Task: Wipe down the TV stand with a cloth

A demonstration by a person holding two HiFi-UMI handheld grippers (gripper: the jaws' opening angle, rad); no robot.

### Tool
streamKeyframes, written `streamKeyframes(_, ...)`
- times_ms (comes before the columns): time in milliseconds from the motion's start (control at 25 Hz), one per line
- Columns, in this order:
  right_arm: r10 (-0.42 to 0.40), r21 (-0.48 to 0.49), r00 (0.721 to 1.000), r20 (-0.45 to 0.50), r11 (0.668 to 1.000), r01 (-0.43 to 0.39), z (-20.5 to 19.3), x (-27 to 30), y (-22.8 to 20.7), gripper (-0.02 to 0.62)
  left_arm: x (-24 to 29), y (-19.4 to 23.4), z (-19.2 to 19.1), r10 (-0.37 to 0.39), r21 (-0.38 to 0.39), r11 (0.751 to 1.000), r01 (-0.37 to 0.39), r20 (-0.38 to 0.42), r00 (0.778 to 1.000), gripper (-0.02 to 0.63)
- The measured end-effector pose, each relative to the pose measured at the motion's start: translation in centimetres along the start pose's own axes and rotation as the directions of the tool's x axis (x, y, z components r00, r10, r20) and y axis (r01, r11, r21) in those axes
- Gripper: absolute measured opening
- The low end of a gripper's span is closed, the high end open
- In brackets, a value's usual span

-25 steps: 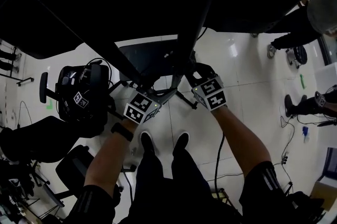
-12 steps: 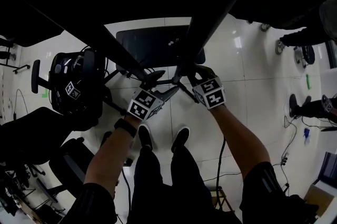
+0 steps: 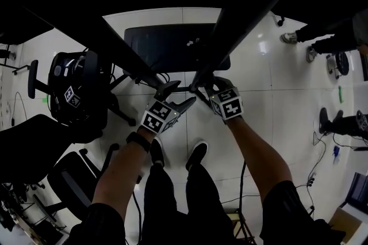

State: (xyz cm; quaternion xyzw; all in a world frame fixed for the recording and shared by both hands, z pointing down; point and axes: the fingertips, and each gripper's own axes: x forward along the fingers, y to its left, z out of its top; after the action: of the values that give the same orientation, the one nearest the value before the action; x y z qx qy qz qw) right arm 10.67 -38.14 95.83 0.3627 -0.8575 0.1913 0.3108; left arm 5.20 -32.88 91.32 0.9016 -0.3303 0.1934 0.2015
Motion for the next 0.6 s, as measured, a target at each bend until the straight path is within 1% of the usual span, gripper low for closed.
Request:
streamKeyframes(120, -0.017, 0.009, 1.000, -0.021, 1.000, 0.017, -1.4, 1.1, -0.3, 0.095, 0.6, 0.2, -1.1, 0.005, 0.001, 1.000, -0.005, -0.009, 1.000, 0.351)
streamKeyframes(200, -0.025, 0.038, 0.999, -0.038, 0.999, 0.026, -2.2, 1.6, -0.4, 0.094, 0.7, 0.7, -1.6, 0.022, 0.003, 1.000, -0.022, -0.006, 1.000, 0.351)
streamKeyframes(280, -0.021, 0.062, 0.999, -0.030, 0.998, 0.023, -2.4, 1.6, -0.4, 0.084, 0.7, 0.8, -2.0, 0.030, -0.010, 0.999, -0.030, -0.005, 1.000, 0.351)
streamKeyframes(360, -0.020, 0.069, 1.000, -0.012, 0.997, 0.020, -2.2, 0.8, -0.3, 0.077, 0.3, 0.1, -1.8, 0.023, -0.028, 0.999, -0.023, -0.007, 1.000, 0.351)
streamKeyframes(440, -0.011, 0.066, 1.000, 0.022, 0.998, 0.009, -1.5, -0.8, 0.1, 0.072, -0.6, -0.7, -1.0, 0.021, -0.028, 0.999, -0.020, 0.004, 1.000, 0.351)
streamKeyframes(600, 0.024, 0.064, 0.992, 0.120, 0.997, -0.032, 1.8, -6.4, 2.1, 0.067, -4.4, -3.3, 2.3, 0.035, -0.017, 0.999, -0.034, 0.065, 0.997, 0.351)
